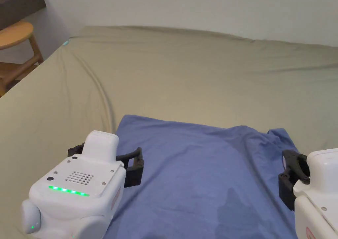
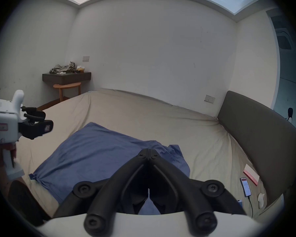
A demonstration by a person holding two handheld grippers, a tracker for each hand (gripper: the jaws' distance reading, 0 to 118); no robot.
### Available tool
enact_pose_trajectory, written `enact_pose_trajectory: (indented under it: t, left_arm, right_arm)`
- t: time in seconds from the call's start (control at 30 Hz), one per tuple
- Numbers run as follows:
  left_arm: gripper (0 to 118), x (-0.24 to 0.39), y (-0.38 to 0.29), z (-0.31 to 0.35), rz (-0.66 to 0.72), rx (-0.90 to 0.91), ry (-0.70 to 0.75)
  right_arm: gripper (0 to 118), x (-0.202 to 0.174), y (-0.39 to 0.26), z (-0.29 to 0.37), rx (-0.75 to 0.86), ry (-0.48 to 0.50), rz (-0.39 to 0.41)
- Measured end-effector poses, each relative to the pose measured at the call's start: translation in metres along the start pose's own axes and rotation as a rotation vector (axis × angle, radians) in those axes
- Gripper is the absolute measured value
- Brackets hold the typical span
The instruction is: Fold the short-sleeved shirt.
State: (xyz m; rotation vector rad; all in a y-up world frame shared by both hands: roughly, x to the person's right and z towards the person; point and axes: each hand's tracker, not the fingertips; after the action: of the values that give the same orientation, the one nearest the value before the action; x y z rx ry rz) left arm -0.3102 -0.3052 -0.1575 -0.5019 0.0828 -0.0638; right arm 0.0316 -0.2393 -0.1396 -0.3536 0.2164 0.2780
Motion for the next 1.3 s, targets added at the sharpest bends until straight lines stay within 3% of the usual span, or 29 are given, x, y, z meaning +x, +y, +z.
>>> enact_pose_trajectory:
  t: [0.03,0.37,0.53,0.6,0.63,0.67,0.73,0.8,0.87,0.9,0.93,1.0,1.2,1.23,1.27,1.3]
  left_arm:
    - [116,-0.004,0.0,-0.021,0.0,-0.029,-0.003]
    - [116,-0.052,0.037,-0.28,0.028,-0.23,0.041]
    - [113,-0.064,0.035,-0.365,0.084,-0.347,0.08]
    - [103,-0.069,0.029,-0.38,0.145,-0.39,0.101]
    - [89,-0.07,0.025,-0.387,0.168,-0.416,0.079]
    - [79,-0.067,0.02,-0.391,0.166,-0.439,0.064]
    - [71,-0.055,0.018,-0.378,0.082,-0.369,0.078]
    - [44,-0.048,0.02,-0.371,0.053,-0.366,0.014]
    - [7,-0.033,0.025,-0.359,-0.051,-0.354,0.069]
    - [2,-0.029,0.027,-0.355,-0.099,-0.351,0.082]
    - [2,-0.028,0.028,-0.349,-0.095,-0.339,0.007]
    - [2,-0.025,0.036,-0.33,-0.117,-0.297,0.062]
    - [2,-0.028,0.066,-0.237,-0.129,-0.132,0.024]
    - [2,-0.028,0.069,-0.22,-0.158,-0.102,0.026]
    - [2,-0.03,0.072,-0.21,-0.185,-0.078,0.05]
    - [2,-0.031,0.073,-0.198,-0.188,-0.068,0.046]
  right_arm:
    - [0,0.003,-0.002,-0.008,-0.013,-0.003,0.001]
    - [0,0.05,-0.031,-0.092,-0.161,-0.051,-0.002]
    - [0,0.074,-0.044,-0.121,-0.218,-0.078,-0.014]
    - [0,0.08,-0.048,-0.129,-0.239,-0.083,-0.019]
    - [0,0.085,-0.051,-0.134,-0.253,-0.081,-0.029]
    - [0,0.089,-0.053,-0.139,-0.265,-0.079,-0.042]
    - [0,0.099,-0.059,-0.146,-0.287,-0.073,-0.061]
    - [0,0.11,-0.063,-0.153,-0.304,-0.083,-0.086]
    - [0,0.123,-0.065,-0.161,-0.314,-0.099,-0.131]
    - [0,0.13,-0.064,-0.165,-0.317,-0.104,-0.151]
    - [0,0.137,-0.063,-0.169,-0.318,-0.109,-0.168]
    - [0,0.151,-0.058,-0.178,-0.328,-0.112,-0.184]
    - [0,0.188,-0.041,-0.235,-0.391,-0.076,-0.199]
    - [11,0.194,-0.042,-0.252,-0.416,-0.061,-0.216]
    - [32,0.198,-0.045,-0.266,-0.451,-0.041,-0.231]
    - [62,0.202,-0.048,-0.285,-0.504,-0.013,-0.233]
